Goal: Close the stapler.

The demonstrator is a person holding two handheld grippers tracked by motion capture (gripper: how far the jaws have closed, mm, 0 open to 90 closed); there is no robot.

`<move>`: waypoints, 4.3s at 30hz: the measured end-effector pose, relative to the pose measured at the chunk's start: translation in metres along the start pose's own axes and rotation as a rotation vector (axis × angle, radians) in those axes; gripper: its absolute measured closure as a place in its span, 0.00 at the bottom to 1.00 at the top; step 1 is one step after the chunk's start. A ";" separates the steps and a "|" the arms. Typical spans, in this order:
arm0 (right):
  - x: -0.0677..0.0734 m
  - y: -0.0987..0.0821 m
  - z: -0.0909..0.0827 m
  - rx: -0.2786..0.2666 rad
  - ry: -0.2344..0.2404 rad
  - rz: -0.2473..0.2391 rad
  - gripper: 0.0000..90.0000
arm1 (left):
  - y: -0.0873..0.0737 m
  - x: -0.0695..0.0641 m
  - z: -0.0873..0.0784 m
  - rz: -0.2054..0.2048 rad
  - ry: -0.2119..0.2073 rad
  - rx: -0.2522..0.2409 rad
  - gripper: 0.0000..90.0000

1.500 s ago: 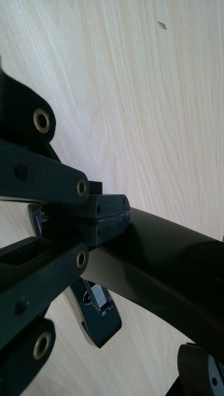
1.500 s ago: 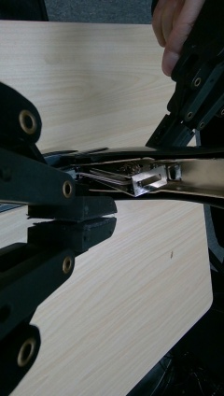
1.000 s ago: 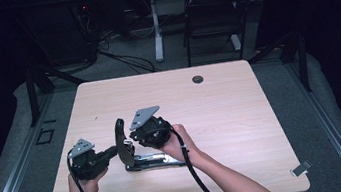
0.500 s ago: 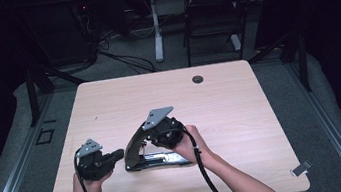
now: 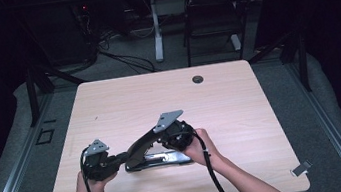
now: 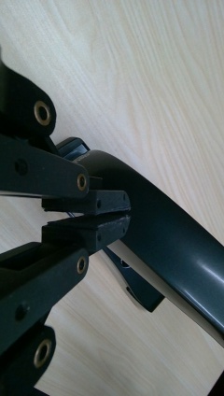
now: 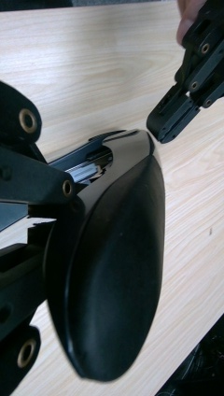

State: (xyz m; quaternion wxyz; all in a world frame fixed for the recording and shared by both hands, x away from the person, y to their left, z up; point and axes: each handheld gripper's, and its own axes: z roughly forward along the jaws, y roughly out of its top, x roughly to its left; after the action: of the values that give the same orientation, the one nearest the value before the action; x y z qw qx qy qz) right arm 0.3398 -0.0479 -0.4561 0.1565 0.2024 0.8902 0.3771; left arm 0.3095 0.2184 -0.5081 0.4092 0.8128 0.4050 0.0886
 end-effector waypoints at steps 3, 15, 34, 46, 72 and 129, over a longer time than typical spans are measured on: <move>-0.001 -0.004 0.000 0.010 -0.007 0.002 0.98 | 0.000 -0.001 0.001 -0.005 -0.003 0.009 0.94; -0.004 -0.020 0.003 0.061 -0.010 0.017 0.98 | 0.001 0.006 0.001 -0.059 0.034 0.034 0.46; -0.013 -0.041 0.003 0.123 -0.008 0.058 0.97 | -0.001 0.014 -0.004 -0.097 0.071 0.037 0.23; -0.022 -0.061 0.010 0.207 0.006 0.091 0.96 | -0.001 0.018 -0.005 -0.110 0.072 0.048 0.17; -0.026 -0.047 -0.036 0.135 -0.078 0.081 0.95 | -0.002 0.022 -0.007 -0.131 0.077 0.042 0.16; -0.013 -0.037 -0.051 0.039 -0.026 0.088 0.65 | -0.002 0.022 -0.011 -0.116 0.083 0.046 0.16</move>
State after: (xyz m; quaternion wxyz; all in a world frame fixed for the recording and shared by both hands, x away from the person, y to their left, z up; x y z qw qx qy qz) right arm 0.3197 -0.1086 -0.4472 0.1475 0.2494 0.8854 0.3635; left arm 0.3176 0.2421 -0.5068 0.3779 0.7929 0.4697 0.0890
